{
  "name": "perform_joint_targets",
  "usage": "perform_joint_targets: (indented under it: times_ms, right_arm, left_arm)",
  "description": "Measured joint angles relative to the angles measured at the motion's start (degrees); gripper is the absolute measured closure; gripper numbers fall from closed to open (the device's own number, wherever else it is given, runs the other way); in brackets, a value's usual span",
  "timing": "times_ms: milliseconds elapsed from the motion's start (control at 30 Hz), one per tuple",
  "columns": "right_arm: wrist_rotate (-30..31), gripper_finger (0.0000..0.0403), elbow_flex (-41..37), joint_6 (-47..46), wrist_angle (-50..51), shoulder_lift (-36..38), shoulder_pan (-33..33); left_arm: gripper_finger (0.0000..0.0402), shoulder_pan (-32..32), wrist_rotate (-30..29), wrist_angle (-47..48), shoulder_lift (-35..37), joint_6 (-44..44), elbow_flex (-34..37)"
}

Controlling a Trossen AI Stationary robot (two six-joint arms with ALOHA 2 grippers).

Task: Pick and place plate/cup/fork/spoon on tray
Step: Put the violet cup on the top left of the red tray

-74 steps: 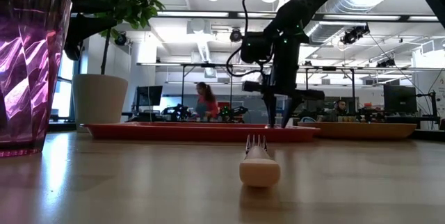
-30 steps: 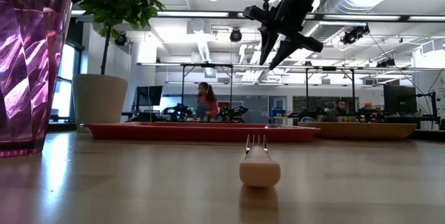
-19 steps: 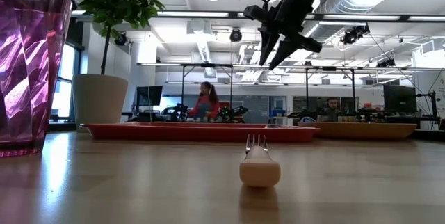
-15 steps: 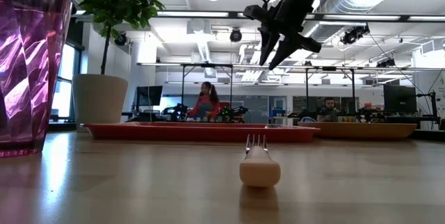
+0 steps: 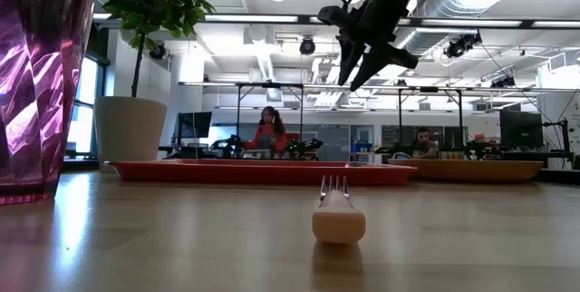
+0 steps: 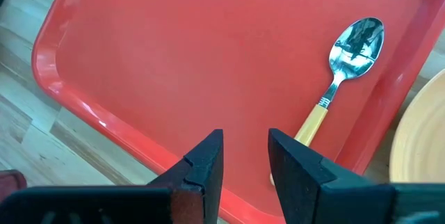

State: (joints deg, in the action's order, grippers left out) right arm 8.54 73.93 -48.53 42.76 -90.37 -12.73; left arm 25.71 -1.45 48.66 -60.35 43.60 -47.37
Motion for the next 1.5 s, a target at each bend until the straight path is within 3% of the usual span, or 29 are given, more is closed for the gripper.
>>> perform_joint_targets:
  times_ms: [333,867,1067,1500]
  right_arm:
    - [-0.09,0.0298,-0.02,0.85,0.11,-0.02,0.00]
    - [-0.13,0.0298,-0.02,-0.46,-0.20,-0.02,0.00]
    - [0.14,0.0298,-0.02,-2.46,-0.40,-0.04,-0.02]
    - [-0.13,0.0298,-0.02,-0.32,-0.98,-0.04,-1.57]
  left_arm:
    - [0.0389,0.00,-1.27,0.22,-0.22,5.65,0.02]
    - [0.0398,-4.18,-18.33,-0.39,0.04,20.76,-0.15]
    - [0.0398,-8.60,-24.75,-0.57,0.04,16.97,-4.36]
    - [0.0398,-23.44,-23.09,-0.22,-0.02,3.53,-9.23]
